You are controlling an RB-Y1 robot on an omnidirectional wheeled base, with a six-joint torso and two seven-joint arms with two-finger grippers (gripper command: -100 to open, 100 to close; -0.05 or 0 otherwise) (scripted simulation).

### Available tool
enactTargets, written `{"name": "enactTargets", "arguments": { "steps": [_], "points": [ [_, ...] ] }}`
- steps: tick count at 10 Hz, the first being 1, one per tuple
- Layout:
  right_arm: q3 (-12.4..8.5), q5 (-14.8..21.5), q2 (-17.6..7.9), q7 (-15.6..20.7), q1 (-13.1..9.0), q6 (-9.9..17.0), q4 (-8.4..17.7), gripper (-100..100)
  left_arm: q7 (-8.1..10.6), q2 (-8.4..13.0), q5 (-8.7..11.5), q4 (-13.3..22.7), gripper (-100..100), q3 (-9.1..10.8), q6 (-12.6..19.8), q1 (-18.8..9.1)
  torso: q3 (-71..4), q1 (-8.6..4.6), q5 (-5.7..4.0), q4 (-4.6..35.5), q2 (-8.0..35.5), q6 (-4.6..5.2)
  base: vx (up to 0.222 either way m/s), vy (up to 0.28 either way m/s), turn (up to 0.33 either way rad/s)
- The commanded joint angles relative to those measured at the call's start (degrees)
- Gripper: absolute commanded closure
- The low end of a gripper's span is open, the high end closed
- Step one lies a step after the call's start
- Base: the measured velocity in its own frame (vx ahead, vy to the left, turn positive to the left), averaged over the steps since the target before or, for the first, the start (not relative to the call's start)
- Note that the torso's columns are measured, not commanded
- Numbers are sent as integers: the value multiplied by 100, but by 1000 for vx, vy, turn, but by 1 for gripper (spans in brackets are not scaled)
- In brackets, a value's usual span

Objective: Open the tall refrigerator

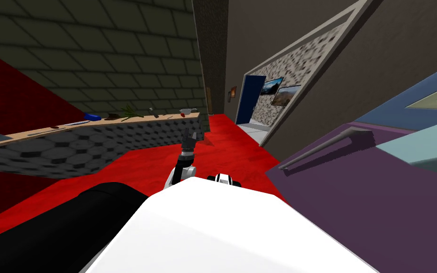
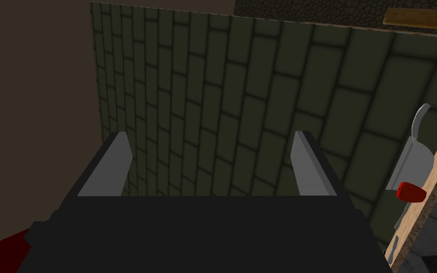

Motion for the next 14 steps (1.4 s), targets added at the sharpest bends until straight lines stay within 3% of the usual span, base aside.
{"name": "enactTargets", "arguments": {
  "steps": [1, 2, 3, 5, 6, 8, 9, 10, 11, 14],
  "points": [
    [-24, -48, -88, -4, 5, -83, 414, 100, 0, 0, 0, 0, 0, 0, 0, 0, -4, 8, 11, 4, -6, 10, -94, 58, 57],
    [-24, -48, -88, -4, 5, -83, 414, 100, 0, 0, 0, -1, 0, 1, 0, 3, -21, -2, 13, 2, -31, 32, -8, 46, -54],
    [-8, -112, -312, 27, -26, -242, 600, 100, 0, 1, 0, -1, 0, 1, -1, 4, -36, -19, 12, -4, -46, 28, -148, 122, 292],
    [-8, -112, -312, 27, -26, -242, 850, 100, 0, 0, 0, 0, 0, 1, 0, 1, -2, 35, 10, -5, -15, 0, -143, 56, 124],
    [8, -176, -536, 58, -58, -401, 1015, 100, 0, 1, 0, -1, 0, 1, 0, 3, -13, 16, 13, -1, -26, 22, -165, 128, 209],
    [8, -176, -536, 58, -58, -401, 1286, 100, 0, 0, 0, 0, 0, 0, 0, 1, -13, 58, 15, -13, -35, -10, -136, 86, 130],
    [25, -241, -760, 90, -89, -560, 1513, 100, 0, 1, 0, -1, 0, 1, 0, 3, -32, 31, 19, -13, -55, 7, -141, 109, 293],
    [25, -241, -760, 90, -89, -560, 1700, 100, 0, 1, 0, 0, 0, 1, 0, 1, -35, 57, 17, -24, -57, -33, -173, 97, 205],
    [12, -238, -705, 81, -70, -520, 1585, 100, 0, 1, 0, 0, 0, 1, 0, 2, -33, 67, 23, -23, -58, -20, -73, 31, 17],
    [44, -288, -783, 154, 8, -759, 1364, 100, 0, 2, 0, 0, 0, 3, 0, 2, -17, 46, 29, -8, -20, -15, -179, -44, -31]
  ]
}}
